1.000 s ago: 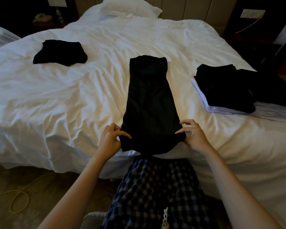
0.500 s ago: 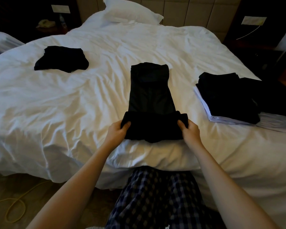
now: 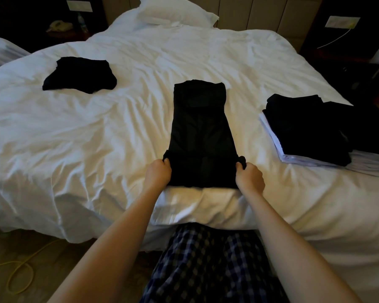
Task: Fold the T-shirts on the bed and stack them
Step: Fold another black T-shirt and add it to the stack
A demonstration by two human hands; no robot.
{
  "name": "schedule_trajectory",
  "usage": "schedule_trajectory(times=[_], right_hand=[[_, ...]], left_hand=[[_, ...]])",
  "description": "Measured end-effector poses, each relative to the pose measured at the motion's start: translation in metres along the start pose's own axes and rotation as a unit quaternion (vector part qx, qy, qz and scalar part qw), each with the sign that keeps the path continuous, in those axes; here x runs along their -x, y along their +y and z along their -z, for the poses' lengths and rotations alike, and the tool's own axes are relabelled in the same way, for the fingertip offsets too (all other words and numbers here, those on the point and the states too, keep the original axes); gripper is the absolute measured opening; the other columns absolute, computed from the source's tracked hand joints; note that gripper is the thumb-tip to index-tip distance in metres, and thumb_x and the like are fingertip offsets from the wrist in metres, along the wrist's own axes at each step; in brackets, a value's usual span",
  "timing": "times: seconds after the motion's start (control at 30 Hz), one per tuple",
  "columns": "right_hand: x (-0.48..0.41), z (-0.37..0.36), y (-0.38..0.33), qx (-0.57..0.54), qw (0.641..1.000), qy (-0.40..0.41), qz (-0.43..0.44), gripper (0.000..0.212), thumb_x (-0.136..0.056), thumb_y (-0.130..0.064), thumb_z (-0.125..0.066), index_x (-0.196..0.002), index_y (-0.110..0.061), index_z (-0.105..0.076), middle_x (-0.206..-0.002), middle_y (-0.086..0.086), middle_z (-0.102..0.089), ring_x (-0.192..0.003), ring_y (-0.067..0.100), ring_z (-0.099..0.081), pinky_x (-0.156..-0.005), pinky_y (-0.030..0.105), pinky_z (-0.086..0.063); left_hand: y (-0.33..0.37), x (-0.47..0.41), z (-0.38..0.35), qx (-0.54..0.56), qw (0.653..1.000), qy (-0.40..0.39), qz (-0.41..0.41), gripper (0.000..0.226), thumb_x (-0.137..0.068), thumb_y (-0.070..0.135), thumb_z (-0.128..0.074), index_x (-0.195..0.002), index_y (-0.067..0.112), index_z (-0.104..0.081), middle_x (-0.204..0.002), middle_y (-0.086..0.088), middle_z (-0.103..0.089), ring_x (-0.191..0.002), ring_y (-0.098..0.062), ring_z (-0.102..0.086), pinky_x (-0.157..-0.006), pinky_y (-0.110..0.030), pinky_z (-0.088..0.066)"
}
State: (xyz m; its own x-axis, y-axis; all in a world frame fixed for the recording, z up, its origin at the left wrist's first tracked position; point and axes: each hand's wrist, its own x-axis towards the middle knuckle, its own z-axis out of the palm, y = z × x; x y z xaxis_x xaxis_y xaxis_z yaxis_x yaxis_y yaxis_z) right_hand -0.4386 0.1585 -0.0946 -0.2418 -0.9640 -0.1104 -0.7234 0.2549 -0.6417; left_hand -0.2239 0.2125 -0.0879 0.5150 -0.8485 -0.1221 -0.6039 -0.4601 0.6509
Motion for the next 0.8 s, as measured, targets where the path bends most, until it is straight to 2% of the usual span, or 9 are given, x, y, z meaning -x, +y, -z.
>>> schedule_trajectory(times=[0.07, 0.17, 0.27, 0.37, 0.43, 0.5, 0.57, 0.67, 0.8], right_hand=[[-0.004, 0.003, -0.001, -0.025, 1.000, -0.007, -0.004, 0.036, -0.099, -0.037, -0.039, -0.096, -0.007, -0.058, -0.093, 0.011, -0.060, -0.093, 0.033, -0.059, -0.069, 0.032, -0.038], [-0.007, 0.005, -0.004, -0.071, 0.997, -0.019, 0.024, 0.034, -0.100, -0.035, -0.040, -0.086, -0.008, -0.054, -0.082, 0.005, -0.055, -0.088, 0.031, -0.059, -0.065, 0.031, -0.037], [-0.008, 0.001, -0.003, -0.049, 0.998, -0.031, 0.037, 0.037, -0.100, -0.036, -0.040, -0.096, -0.003, -0.059, -0.096, 0.012, -0.061, -0.092, 0.032, -0.059, -0.066, 0.030, -0.038], [-0.011, 0.005, -0.002, -0.072, 0.995, -0.062, 0.008, 0.040, -0.096, -0.038, -0.047, -0.111, -0.002, -0.054, -0.101, 0.009, -0.058, -0.098, 0.030, -0.057, -0.072, 0.031, -0.038], [-0.013, 0.014, -0.003, -0.136, 0.983, -0.115, -0.041, 0.039, -0.089, -0.038, -0.058, -0.104, -0.002, -0.055, -0.098, 0.008, -0.057, -0.093, 0.027, -0.057, -0.071, 0.032, -0.041], [-0.012, 0.023, -0.003, -0.227, 0.951, -0.182, -0.104, 0.037, -0.083, -0.029, -0.068, -0.102, -0.002, -0.055, -0.102, 0.011, -0.059, -0.094, 0.027, -0.058, -0.071, 0.033, -0.048], [-0.010, 0.025, -0.001, -0.271, 0.927, -0.214, -0.148, 0.042, -0.081, -0.017, -0.072, -0.113, 0.002, -0.052, -0.107, 0.014, -0.058, -0.097, 0.028, -0.057, -0.070, 0.034, -0.053], [-0.005, 0.023, 0.001, -0.266, 0.924, -0.211, -0.178, 0.044, -0.081, -0.003, -0.070, -0.120, 0.005, -0.051, -0.113, 0.017, -0.057, -0.098, 0.030, -0.056, -0.061, 0.032, -0.051], [0.004, 0.030, 0.002, -0.172, 0.937, -0.248, -0.174, 0.034, -0.081, -0.001, -0.065, -0.113, 0.002, -0.053, -0.110, 0.015, -0.054, -0.098, 0.032, -0.054, -0.067, 0.037, -0.054]], left_hand=[[-0.001, -0.003, -0.001, 0.013, 1.000, 0.027, -0.009, 0.044, -0.103, 0.024, -0.029, -0.063, 0.008, -0.039, -0.062, -0.004, -0.041, -0.058, -0.020, -0.041, -0.060, -0.031, -0.030], [-0.003, -0.005, 0.000, 0.039, 0.996, 0.072, -0.017, 0.038, -0.103, 0.026, -0.031, -0.075, 0.005, -0.047, -0.062, -0.001, -0.042, -0.058, -0.017, -0.040, -0.060, -0.031, -0.029], [-0.004, -0.004, -0.002, 0.027, 0.997, 0.072, -0.015, 0.035, -0.102, 0.026, -0.033, -0.079, 0.003, -0.046, -0.063, -0.002, -0.042, -0.068, -0.025, -0.044, -0.058, -0.032, -0.027], [-0.002, -0.005, -0.002, 0.067, 0.997, 0.041, 0.027, 0.038, -0.099, 0.036, -0.036, -0.077, 0.006, -0.043, -0.065, -0.001, -0.041, -0.069, -0.024, -0.045, -0.054, -0.033, -0.028], [0.002, -0.005, 0.002, 0.100, 0.993, -0.004, 0.060, 0.044, -0.094, 0.048, -0.043, -0.076, 0.009, -0.047, -0.066, -0.001, -0.046, -0.064, -0.020, -0.047, -0.051, -0.030, -0.033], [0.006, -0.003, 0.007, 0.144, 0.985, -0.055, 0.079, 0.046, -0.087, 0.054, -0.053, -0.084, 0.009, -0.055, -0.072, -0.001, -0.054, -0.069, -0.019, -0.053, -0.054, -0.025, -0.040], [0.005, -0.001, 0.010, 0.199, 0.972, -0.089, 0.089, 0.043, -0.083, 0.047, -0.065, -0.096, 0.007, -0.060, -0.081, -0.003, -0.060, -0.078, -0.021, -0.057, -0.058, -0.026, -0.045], [-0.004, 0.003, 0.012, 0.217, 0.965, -0.092, 0.114, 0.041, -0.084, 0.029, -0.069, -0.110, -0.002, -0.062, -0.094, -0.010, -0.061, -0.086, -0.025, -0.058, -0.077, -0.034, -0.050], [-0.017, 0.011, 0.021, 0.179, 0.969, -0.119, 0.124, 0.029, -0.083, 0.022, -0.070, -0.097, -0.001, -0.061, -0.094, -0.013, -0.060, -0.086, -0.027, -0.057, -0.082, -0.036, -0.047]])
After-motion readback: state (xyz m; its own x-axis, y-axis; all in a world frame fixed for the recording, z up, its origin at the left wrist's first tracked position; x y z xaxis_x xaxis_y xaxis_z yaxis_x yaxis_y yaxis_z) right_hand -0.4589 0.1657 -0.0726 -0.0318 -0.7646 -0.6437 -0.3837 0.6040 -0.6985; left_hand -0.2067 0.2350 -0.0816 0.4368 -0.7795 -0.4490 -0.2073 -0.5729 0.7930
